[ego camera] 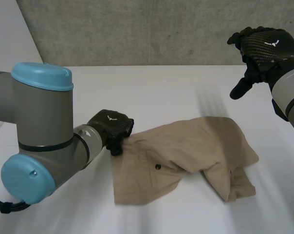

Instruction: Fold the shorts.

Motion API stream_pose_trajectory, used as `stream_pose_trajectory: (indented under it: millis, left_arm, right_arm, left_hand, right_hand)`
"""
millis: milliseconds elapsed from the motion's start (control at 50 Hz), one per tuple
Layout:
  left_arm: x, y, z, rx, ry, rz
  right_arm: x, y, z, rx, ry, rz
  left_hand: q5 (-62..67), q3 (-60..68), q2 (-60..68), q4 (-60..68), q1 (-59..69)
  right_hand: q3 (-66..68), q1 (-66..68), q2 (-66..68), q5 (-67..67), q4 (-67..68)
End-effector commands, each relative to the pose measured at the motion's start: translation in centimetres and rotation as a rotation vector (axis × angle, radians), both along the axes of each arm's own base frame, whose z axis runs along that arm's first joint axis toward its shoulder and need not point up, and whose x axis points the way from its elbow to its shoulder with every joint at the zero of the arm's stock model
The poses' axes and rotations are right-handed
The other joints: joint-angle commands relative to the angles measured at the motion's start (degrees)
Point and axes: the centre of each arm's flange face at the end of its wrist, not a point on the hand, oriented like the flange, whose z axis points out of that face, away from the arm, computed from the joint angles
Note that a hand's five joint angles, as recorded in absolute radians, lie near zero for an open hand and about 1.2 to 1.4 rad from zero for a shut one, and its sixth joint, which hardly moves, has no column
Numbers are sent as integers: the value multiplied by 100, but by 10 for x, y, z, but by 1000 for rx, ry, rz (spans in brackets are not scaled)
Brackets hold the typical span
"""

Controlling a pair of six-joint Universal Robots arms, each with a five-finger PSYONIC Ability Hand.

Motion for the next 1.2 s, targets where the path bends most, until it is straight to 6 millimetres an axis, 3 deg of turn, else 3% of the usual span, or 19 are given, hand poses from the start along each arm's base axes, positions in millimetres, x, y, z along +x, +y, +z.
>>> stream_pose_trajectory:
  millis: [20,160,260,340,420,500,560,660,720,800,820,900,1040,1060,1120,1200]
  left_arm:
    - [10,-29,-1,-47,30,76]
    - [37,-78,23,-257,58,302]
    - [89,-120,72,-533,19,499]
    - [119,-139,93,-673,-58,570]
    - [124,-141,107,-750,-41,592]
    - [121,-138,108,-758,51,598]
    - [107,-127,107,-733,200,575]
    - [47,-87,98,-591,467,396]
    - [21,-67,93,-526,535,290]
    - [-28,-37,54,-392,537,109]
    - [-49,-20,38,-347,528,33]
    - [-92,24,2,-259,506,-123]
    - [-123,88,-50,-131,427,-348]
    - [-127,100,-55,-121,415,-405]
    - [-129,108,-58,-131,392,-448]
    - [-128,109,-54,-194,344,-473]
  right_arm:
    - [2,-2,-10,18,35,10]
    - [4,-1,-14,24,59,17]
    - [6,-2,-20,42,66,22]
    - [7,-4,-25,54,70,22]
    - [8,-3,-27,61,73,26]
    - [9,-3,-28,61,75,29]
    - [9,-3,-28,61,75,29]
    - [8,-3,-27,60,75,26]
    - [8,-4,-24,52,71,21]
    - [4,-6,-20,40,65,2]
    - [3,-7,-18,35,60,-4]
    - [-10,-18,-15,20,50,-61]
    - [-23,-25,-6,-6,41,-114]
    - [-24,-26,-5,-6,42,-120]
    - [-27,-28,-5,-8,42,-127]
    - [-27,-29,-5,-10,44,-130]
  left_hand:
    - [2154,2115,2084,2087,1795]
    - [2154,2115,2084,2087,1795]
    - [2154,2115,2084,2087,1795]
    - [2154,2115,2084,2087,1795]
    - [2154,2115,2084,2087,1795]
    - [2154,2115,2084,2087,1795]
    - [2154,2115,2084,2087,1795]
    - [2154,2115,2084,2087,1795]
    - [2154,2115,2084,2087,1795]
    - [2154,2115,2084,2087,1795]
    - [2154,2115,2084,2087,1795]
    - [2154,2115,2084,2087,1795]
    - [2154,2115,2084,2087,1795]
    - [475,436,404,407,116]
    - [-3569,-3608,-3640,-3636,-3928]
    - [-4485,-4524,-4556,-4553,-4844]
  right_hand:
    - [-233,-191,-281,-403,-373]
    - [-233,-191,-281,-403,-373]
    - [-233,-191,-281,-403,-373]
    - [-233,-191,-281,-403,-373]
    - [-233,-191,-281,-403,-373]
    - [-233,-191,-281,-403,-373]
    - [-233,-191,-281,-403,-373]
    - [-233,-191,-281,-403,-373]
    - [-233,-191,-281,-403,-373]
    - [-233,-191,-281,-403,-373]
    - [-233,-191,-281,-403,-373]
    - [-233,-191,-281,-403,-373]
    - [-233,-191,-281,-403,-373]
    - [-233,-191,-281,-403,-373]
    - [-233,-191,-281,-403,-373]
    - [-233,-191,-281,-403,-373]
